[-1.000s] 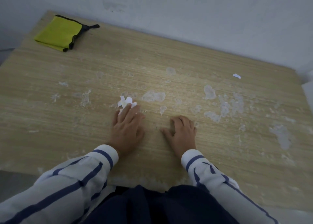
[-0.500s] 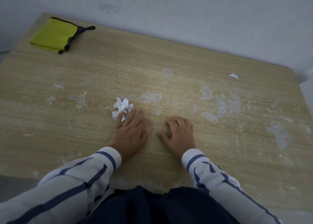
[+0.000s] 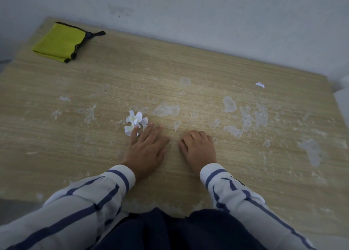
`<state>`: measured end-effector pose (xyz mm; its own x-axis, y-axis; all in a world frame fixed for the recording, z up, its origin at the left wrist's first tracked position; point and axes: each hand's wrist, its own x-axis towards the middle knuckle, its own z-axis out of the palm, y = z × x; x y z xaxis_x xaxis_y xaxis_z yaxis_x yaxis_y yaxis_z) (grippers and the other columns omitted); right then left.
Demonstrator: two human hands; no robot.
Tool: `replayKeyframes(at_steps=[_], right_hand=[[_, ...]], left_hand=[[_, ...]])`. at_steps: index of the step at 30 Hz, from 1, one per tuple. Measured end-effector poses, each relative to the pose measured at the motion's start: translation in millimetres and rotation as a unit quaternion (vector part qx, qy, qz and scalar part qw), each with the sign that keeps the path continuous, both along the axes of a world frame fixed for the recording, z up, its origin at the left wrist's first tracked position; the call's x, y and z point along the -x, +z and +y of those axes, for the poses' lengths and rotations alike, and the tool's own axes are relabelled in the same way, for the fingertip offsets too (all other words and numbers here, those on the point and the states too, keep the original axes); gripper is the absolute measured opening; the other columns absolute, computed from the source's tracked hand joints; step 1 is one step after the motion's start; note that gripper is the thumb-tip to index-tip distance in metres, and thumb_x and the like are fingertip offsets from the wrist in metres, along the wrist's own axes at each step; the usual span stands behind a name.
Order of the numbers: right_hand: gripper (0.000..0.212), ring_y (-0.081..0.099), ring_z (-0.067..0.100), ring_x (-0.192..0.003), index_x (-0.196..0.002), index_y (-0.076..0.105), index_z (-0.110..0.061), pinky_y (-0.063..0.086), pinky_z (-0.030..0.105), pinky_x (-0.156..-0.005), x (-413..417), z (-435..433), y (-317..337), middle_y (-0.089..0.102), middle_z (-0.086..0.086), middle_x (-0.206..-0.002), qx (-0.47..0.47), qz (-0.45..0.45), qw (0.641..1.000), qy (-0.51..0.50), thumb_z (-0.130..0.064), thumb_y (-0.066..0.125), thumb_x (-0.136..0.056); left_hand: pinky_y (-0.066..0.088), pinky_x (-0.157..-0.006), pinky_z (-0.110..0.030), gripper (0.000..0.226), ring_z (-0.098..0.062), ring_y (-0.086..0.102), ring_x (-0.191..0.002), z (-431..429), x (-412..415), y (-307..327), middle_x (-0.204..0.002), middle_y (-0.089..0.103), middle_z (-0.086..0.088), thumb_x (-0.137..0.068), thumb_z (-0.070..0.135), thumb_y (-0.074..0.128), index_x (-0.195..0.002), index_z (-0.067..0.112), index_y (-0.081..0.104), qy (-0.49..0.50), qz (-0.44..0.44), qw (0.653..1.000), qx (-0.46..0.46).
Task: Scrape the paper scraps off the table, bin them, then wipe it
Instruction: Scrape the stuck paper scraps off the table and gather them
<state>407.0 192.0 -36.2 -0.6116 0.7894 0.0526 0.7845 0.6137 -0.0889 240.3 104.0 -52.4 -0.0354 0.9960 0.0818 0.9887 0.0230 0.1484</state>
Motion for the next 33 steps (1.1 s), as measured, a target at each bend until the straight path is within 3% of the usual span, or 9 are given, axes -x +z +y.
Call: replayKeyframes(at_steps=[5, 14, 18, 21, 26, 30, 33], right_hand=[[0.042, 0.059, 0.025, -0.082, -0.086, 0.063, -0.015, 0.048, 0.038, -0.069, -4, 0, 1, 0.066, 0.003, -0.092, 0.024, -0.03, 0.998, 0.047, -0.049, 0.039, -0.086], [0.041, 0.055, 0.027, -0.075, -0.075, 0.062, -0.011, 0.046, 0.037, -0.064, 8, 4, 1, 0.063, 0.006, -0.081, 0.049, 0.018, 0.999, -0.014, -0.034, 0.029, -0.085], [0.05, 0.05, 0.027, -0.084, -0.084, 0.063, -0.008, 0.044, 0.038, -0.077, 3, 5, -1, 0.06, 0.009, -0.089, 0.092, 0.061, 0.993, -0.032, -0.035, 0.021, -0.085], [0.047, 0.051, 0.029, -0.09, -0.092, 0.065, -0.006, 0.042, 0.036, -0.083, -6, 1, -2, 0.061, 0.012, -0.096, 0.113, 0.124, 0.984, -0.055, -0.032, 0.027, -0.086], [0.042, 0.051, 0.032, -0.095, -0.096, 0.065, -0.003, 0.041, 0.038, -0.086, -9, -4, -1, 0.061, 0.016, -0.102, 0.137, 0.139, 0.978, -0.068, -0.029, 0.032, -0.087], [0.045, 0.05, 0.032, -0.096, -0.096, 0.064, -0.002, 0.041, 0.039, -0.088, -10, -6, 1, 0.059, 0.017, -0.103, 0.152, 0.126, 0.978, -0.071, -0.031, 0.03, -0.087], [0.035, 0.049, 0.031, -0.097, -0.096, 0.063, -0.002, 0.039, 0.037, -0.089, -13, -8, 1, 0.059, 0.016, -0.104, 0.161, 0.12, 0.977, -0.074, -0.025, 0.038, -0.089]], left_hand=[[0.014, -0.109, -0.055, 0.033, -0.028, 0.035, -0.134, 2, 1, -3, -0.138, 0.049, -0.004, -0.089, 0.038, 0.043, -0.117, 0.03, 0.058, -0.003, -0.002, 1.0, -0.002], [0.019, -0.107, -0.058, 0.036, -0.03, 0.035, -0.134, 8, 1, -4, -0.139, 0.048, -0.005, -0.088, 0.04, 0.036, -0.115, 0.034, 0.06, -0.015, 0.006, 0.999, 0.029], [0.021, -0.106, -0.056, 0.036, -0.032, 0.038, -0.132, 9, 2, -3, -0.137, 0.05, -0.005, -0.087, 0.041, 0.035, -0.113, 0.041, 0.06, -0.043, 0.005, 0.998, 0.034], [0.022, -0.105, -0.056, 0.037, -0.033, 0.038, -0.131, 10, 3, 0, -0.137, 0.049, -0.006, -0.086, 0.045, 0.036, -0.115, 0.043, 0.059, -0.056, -0.005, 0.997, 0.044], [0.013, -0.11, -0.052, 0.038, -0.029, 0.027, -0.137, 17, -4, 6, -0.141, 0.044, -0.001, -0.087, 0.053, 0.031, -0.104, 0.039, 0.062, -0.023, -0.066, 0.996, 0.05], [0.01, -0.11, -0.05, 0.02, -0.027, 0.025, -0.137, 26, -11, 8, -0.14, 0.044, 0.001, -0.088, 0.046, 0.05, -0.094, 0.034, 0.065, 0.001, -0.085, 0.995, 0.046], [0.022, -0.104, -0.054, 0.014, -0.031, 0.04, -0.128, 28, -13, 6, -0.127, 0.057, -0.002, -0.084, 0.04, 0.057, -0.082, 0.03, 0.067, -0.006, -0.066, 0.998, 0.017]])
